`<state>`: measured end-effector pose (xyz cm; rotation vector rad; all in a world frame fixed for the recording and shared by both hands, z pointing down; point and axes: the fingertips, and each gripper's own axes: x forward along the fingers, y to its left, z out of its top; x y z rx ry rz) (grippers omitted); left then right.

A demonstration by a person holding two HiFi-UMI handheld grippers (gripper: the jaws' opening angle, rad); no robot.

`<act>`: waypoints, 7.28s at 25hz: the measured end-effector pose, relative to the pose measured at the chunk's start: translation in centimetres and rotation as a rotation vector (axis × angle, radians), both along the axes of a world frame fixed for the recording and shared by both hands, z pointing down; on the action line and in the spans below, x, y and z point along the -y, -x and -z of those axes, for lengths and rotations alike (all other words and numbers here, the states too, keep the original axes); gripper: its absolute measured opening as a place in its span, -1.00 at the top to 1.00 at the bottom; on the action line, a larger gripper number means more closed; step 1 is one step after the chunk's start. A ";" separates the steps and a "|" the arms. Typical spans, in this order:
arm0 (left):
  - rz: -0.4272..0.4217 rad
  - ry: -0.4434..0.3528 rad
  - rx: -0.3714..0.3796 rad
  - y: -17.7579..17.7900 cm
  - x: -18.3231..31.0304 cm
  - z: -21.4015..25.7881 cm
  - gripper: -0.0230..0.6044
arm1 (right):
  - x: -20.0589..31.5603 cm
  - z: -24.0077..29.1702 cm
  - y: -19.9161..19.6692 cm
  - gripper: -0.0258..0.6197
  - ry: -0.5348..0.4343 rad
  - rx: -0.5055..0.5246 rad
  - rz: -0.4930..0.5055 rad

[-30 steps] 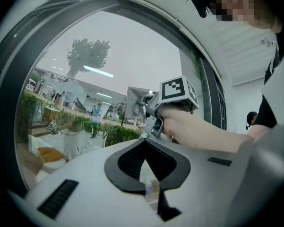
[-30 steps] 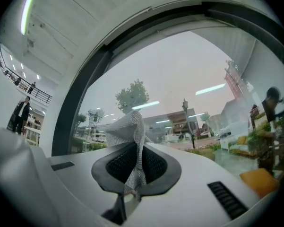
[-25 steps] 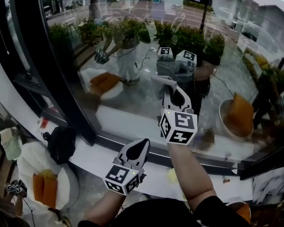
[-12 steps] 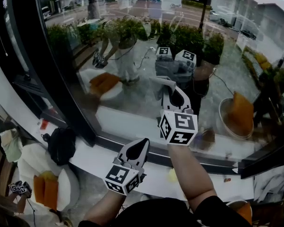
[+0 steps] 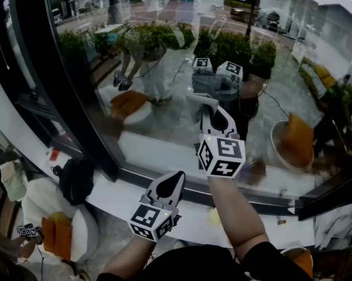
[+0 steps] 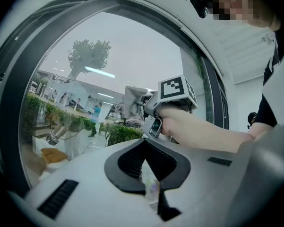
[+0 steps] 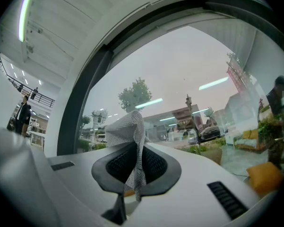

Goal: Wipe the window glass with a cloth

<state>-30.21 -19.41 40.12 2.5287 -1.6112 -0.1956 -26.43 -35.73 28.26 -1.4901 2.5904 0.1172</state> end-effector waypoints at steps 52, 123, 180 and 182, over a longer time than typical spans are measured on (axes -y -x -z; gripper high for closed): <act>-0.164 -0.048 0.025 -6.7 1.2 1.0 0.90 | -0.7 7.6 -6.6 0.79 -0.176 -0.134 -0.132; -0.551 0.024 0.140 -57.5 -0.8 -1.3 0.90 | -4.1 3.1 -73.4 0.79 -0.038 -0.052 -0.566; -0.155 0.096 0.069 -27.8 -12.3 -1.9 0.90 | -18.1 -8.4 -44.3 0.79 0.156 0.049 -0.134; -0.162 0.093 0.069 -26.3 -13.8 -2.4 0.90 | -20.2 -9.3 -41.8 0.79 0.170 0.046 -0.112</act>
